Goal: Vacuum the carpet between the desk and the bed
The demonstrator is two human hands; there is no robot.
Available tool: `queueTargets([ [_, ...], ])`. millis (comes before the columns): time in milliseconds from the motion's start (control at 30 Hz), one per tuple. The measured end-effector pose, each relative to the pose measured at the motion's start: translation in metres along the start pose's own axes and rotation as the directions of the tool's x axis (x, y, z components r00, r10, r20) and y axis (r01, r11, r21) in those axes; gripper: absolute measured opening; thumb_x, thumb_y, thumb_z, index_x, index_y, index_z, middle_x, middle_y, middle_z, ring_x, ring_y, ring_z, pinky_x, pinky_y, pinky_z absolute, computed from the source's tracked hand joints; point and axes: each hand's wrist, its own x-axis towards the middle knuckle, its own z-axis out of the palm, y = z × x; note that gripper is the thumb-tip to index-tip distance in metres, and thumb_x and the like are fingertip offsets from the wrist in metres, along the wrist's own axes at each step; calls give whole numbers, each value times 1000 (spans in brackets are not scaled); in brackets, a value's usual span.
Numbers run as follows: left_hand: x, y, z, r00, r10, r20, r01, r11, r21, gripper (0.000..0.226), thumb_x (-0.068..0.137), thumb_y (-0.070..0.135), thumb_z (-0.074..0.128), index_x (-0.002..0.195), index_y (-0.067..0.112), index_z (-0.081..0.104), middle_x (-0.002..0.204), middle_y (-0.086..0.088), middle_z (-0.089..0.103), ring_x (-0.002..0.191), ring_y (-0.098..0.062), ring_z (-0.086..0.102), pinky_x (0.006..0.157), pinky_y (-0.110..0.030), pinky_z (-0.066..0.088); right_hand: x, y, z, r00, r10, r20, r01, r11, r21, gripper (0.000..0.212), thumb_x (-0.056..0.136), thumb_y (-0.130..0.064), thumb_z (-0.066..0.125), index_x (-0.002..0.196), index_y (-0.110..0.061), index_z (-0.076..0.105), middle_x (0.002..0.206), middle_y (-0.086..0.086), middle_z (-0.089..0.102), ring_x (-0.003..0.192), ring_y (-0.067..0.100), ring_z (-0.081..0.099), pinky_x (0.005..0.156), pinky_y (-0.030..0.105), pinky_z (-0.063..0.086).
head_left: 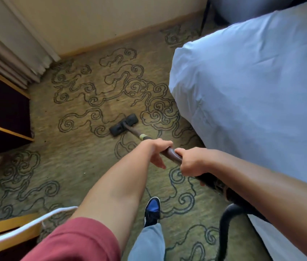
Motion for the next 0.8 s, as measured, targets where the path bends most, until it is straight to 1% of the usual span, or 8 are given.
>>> queueTargets([
  [100,-23,-25,76,1000,21,22,-21,999,25,22,94,29,55,104,10,51,95,-17,59,68,-31,74,75,-42,62,-52,24,62,1000,13,10,-13,1000,19,70,81,-21,48,149,-24,29,118,13,62,76,27,55,64,30,42],
  [200,-39,-47,143,999,42,19,-43,997,71,37,85,22,63,115,13,43,102,-14,55,95,-35,70,95,-51,54,-94,51,115,999,32,3,-32,999,18,74,81,-22,48,151,-27,25,122,14,62,100,32,62,73,32,44],
  [300,-58,-61,206,1000,10,22,-9,1000,-25,53,79,28,62,124,13,37,105,-25,59,77,-40,72,86,-58,56,-135,78,158,999,45,6,-45,999,7,78,80,-23,45,154,-29,20,123,13,62,103,32,62,73,32,43],
  [467,-79,-80,286,999,32,20,-30,997,-71,47,96,39,53,132,11,43,104,-22,63,78,-36,71,87,-57,57,-189,112,209,998,59,35,-60,998,31,77,80,-21,45,153,-27,22,115,12,62,80,26,54,65,31,41],
  [567,-91,-84,321,999,-37,-23,31,972,-234,76,89,33,60,152,31,19,120,-29,57,81,-42,71,70,-53,61,-210,126,227,998,46,42,-46,999,14,74,82,-21,49,152,-25,25,120,12,63,97,30,62,70,30,41],
  [667,-87,-85,339,982,-143,-125,25,751,-660,67,86,22,65,146,8,38,108,-25,66,71,-38,71,48,-44,58,-222,138,229,998,42,37,-43,999,6,70,83,-20,52,149,-26,29,112,10,63,91,28,63,69,31,44],
  [733,-83,-86,343,976,-194,-96,28,553,-833,50,87,20,69,132,4,55,117,-20,68,96,-37,71,69,-47,60,-227,142,228,999,27,25,-28,1000,9,72,82,-20,52,150,-27,28,114,9,63,92,28,62,70,31,47],
  [800,-77,-86,347,977,-201,-77,42,530,-847,50,87,25,69,130,4,58,122,-18,67,108,-35,68,92,-47,56,-233,143,230,1000,17,12,-18,999,32,74,79,-20,52,149,-30,30,109,7,63,90,26,63,73,32,52],
])
